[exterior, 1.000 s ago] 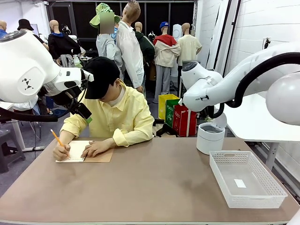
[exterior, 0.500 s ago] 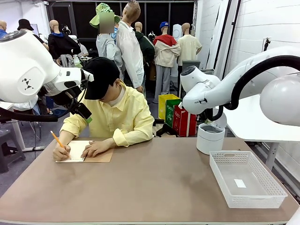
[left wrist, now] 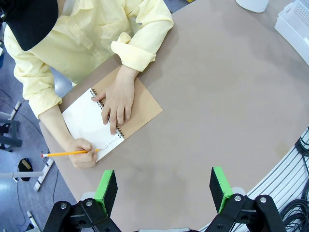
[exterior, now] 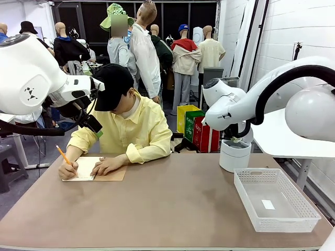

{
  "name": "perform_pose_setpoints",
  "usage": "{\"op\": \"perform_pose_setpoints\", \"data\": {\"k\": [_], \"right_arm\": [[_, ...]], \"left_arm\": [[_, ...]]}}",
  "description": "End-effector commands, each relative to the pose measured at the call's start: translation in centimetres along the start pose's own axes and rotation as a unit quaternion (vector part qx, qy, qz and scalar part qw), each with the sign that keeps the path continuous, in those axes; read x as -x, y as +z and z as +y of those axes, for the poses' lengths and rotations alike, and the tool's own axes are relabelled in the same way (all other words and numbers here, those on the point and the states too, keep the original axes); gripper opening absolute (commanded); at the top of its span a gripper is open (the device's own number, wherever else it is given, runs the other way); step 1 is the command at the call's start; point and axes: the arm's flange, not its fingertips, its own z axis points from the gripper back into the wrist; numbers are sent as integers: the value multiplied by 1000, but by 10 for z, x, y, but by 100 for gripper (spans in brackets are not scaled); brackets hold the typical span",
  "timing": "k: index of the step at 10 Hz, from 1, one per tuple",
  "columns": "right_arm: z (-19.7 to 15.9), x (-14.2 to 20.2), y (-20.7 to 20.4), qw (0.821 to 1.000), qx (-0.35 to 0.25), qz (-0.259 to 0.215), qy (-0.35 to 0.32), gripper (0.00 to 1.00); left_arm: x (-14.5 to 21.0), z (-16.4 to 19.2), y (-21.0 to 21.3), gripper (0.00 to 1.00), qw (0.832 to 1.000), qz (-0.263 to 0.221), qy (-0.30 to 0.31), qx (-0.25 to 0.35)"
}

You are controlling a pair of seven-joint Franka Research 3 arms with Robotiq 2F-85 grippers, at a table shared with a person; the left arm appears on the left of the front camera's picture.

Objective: Sort the paper based on its condition.
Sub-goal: If a person hands you a paper, place it in the Organizing basket , and if it's crumpled, put it in the Trash can.

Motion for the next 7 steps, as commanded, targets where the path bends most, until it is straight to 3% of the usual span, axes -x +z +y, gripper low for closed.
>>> {"op": "perform_pose_setpoints", "data": {"k": [1, 4, 5, 7], "right_arm": [[-10, -3, -7, 1000, -4, 7, -5, 0], [-17, -8, -12, 1000, -5, 12, -10, 0], [-19, -8, -14, 1000, -11, 13, -13, 10], [-18, -7, -17, 1000, -18, 14, -13, 49]], "left_arm": [[0, 1, 1, 100, 1000, 0, 2, -1], [0, 1, 1, 100, 1000, 0, 2, -1], [0, 1, 1, 100, 1000, 0, 2, -1], [0, 1, 1, 100, 1000, 0, 2, -1]]}}
